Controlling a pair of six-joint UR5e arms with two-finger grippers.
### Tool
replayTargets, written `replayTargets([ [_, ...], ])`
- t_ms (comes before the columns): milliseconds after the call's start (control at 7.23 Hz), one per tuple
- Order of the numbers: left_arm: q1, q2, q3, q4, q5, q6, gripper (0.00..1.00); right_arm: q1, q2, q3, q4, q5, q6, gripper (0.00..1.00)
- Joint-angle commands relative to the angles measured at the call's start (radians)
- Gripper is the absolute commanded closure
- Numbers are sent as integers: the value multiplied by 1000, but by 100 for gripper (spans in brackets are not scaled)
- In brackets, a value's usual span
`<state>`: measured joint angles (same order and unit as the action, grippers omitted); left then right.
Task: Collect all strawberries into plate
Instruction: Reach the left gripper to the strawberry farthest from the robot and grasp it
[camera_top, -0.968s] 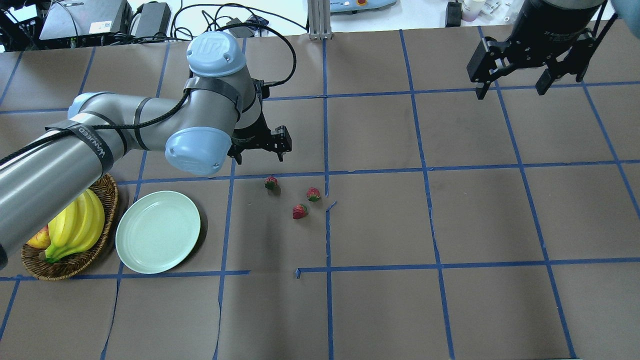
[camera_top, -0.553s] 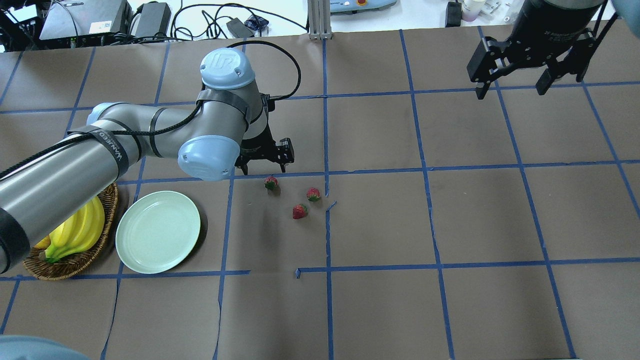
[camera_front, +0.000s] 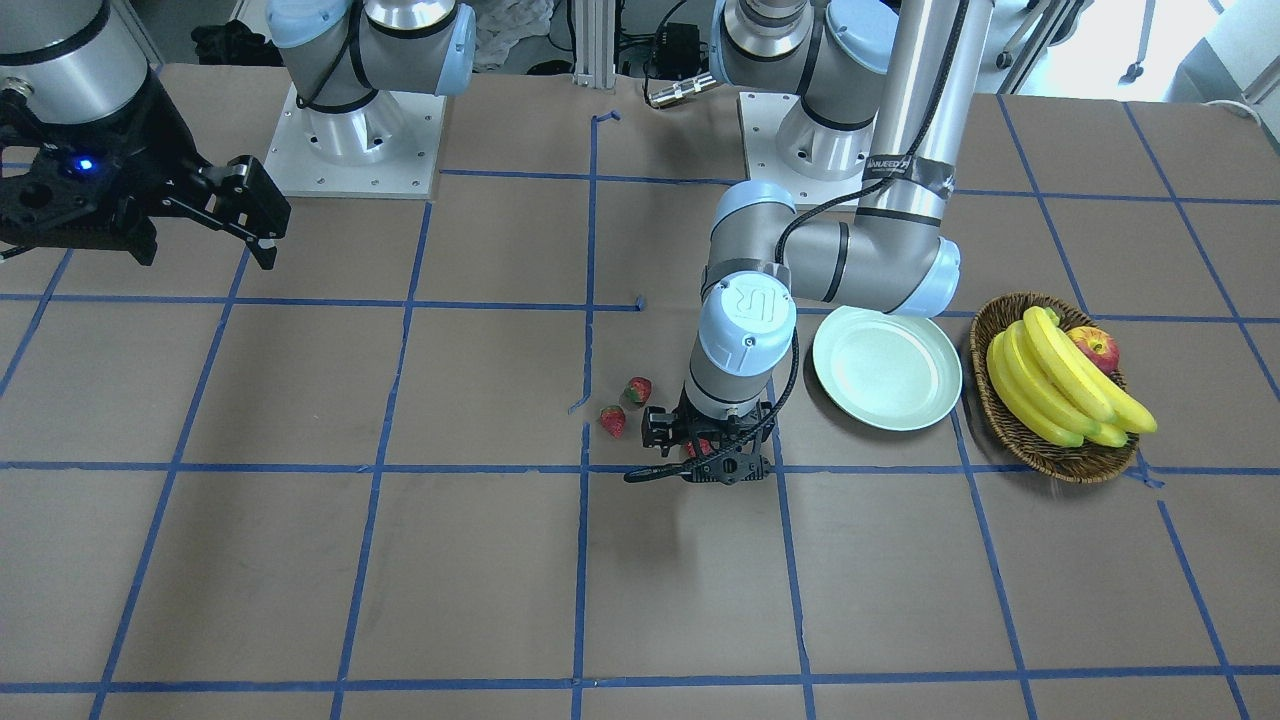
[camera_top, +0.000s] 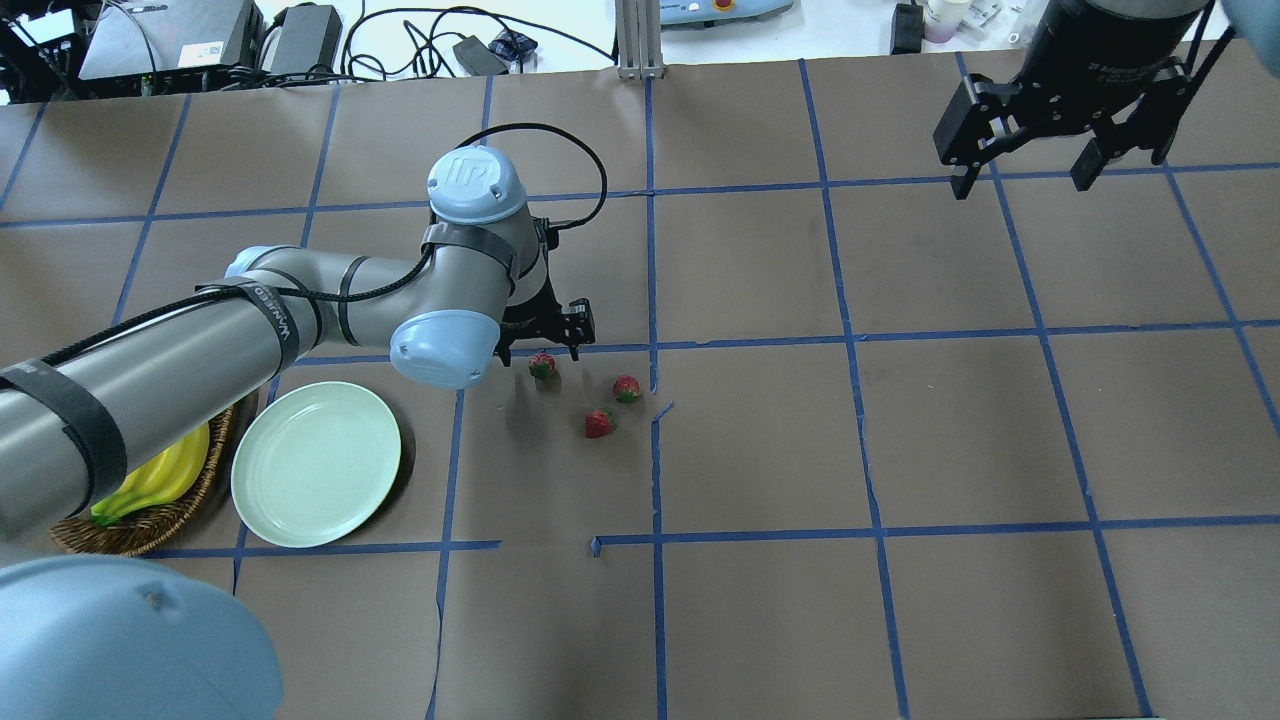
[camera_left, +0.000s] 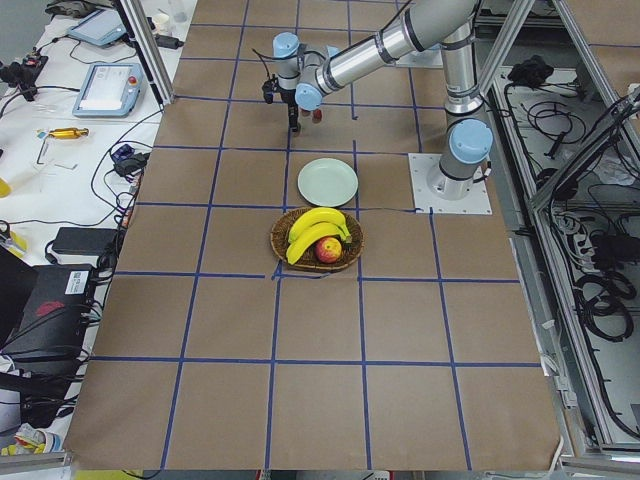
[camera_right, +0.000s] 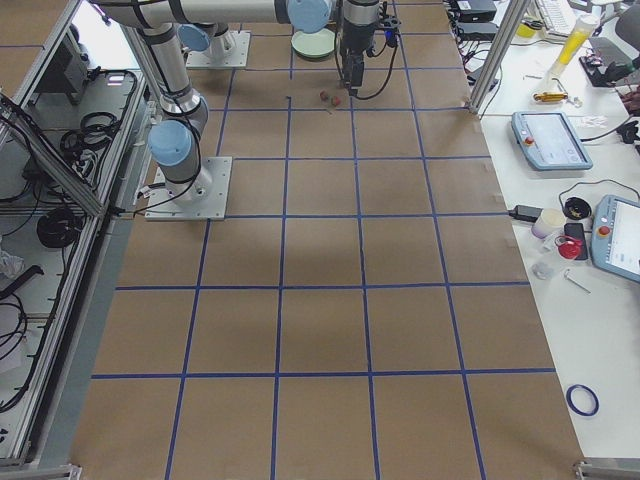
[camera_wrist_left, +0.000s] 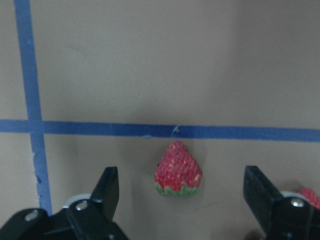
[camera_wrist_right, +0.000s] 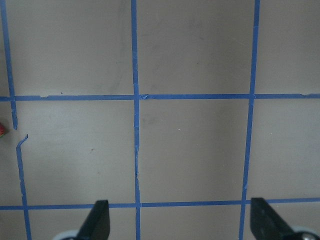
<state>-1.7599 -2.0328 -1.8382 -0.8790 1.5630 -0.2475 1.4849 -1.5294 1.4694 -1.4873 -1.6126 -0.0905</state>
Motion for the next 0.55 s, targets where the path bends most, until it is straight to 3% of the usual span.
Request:
replayTargets([
  [0, -10, -20, -1, 20, 9, -7, 38, 0, 0, 0, -1, -1, 0, 0],
  [415, -16, -1, 4, 5, 9, 14, 74, 0, 0, -1, -1, -1, 0, 0],
])
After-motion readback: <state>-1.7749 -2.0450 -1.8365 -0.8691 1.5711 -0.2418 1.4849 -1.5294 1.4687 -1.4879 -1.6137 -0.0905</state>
